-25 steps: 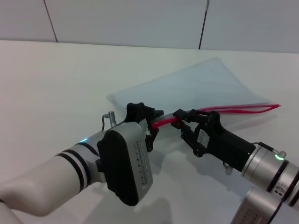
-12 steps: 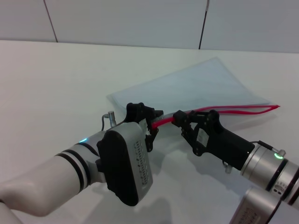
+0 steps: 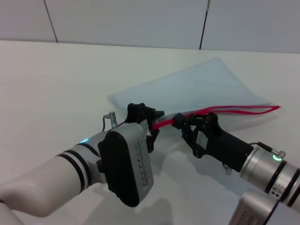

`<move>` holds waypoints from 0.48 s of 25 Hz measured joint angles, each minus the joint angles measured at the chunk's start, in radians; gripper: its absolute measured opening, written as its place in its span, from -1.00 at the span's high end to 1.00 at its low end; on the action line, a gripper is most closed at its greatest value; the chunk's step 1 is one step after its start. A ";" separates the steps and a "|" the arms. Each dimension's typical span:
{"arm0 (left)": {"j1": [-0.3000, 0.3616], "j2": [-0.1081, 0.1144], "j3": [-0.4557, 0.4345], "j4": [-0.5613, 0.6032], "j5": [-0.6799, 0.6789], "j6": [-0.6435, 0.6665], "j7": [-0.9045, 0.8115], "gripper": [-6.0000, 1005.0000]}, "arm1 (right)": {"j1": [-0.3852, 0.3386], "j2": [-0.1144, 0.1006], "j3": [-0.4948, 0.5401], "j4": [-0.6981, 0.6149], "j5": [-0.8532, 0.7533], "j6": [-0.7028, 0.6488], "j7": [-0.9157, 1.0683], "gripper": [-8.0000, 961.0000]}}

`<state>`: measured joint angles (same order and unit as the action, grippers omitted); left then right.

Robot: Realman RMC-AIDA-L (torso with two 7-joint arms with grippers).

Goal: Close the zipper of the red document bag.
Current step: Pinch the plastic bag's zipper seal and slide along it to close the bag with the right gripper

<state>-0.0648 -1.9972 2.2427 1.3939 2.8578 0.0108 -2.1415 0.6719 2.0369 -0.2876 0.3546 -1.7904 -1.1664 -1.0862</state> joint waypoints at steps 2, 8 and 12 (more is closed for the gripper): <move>-0.001 0.000 0.000 -0.002 0.000 0.000 0.000 0.71 | 0.000 0.000 0.006 0.006 0.000 0.001 -0.010 0.83; -0.001 0.000 0.003 -0.004 0.000 0.000 0.003 0.70 | -0.005 0.000 0.039 0.012 0.000 0.010 -0.014 0.84; -0.001 0.001 0.005 -0.004 0.000 0.000 0.004 0.70 | -0.019 -0.001 0.071 0.008 0.002 0.037 -0.014 0.84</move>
<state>-0.0653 -1.9965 2.2476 1.3897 2.8578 0.0109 -2.1374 0.6525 2.0354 -0.2169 0.3626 -1.7889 -1.1295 -1.1001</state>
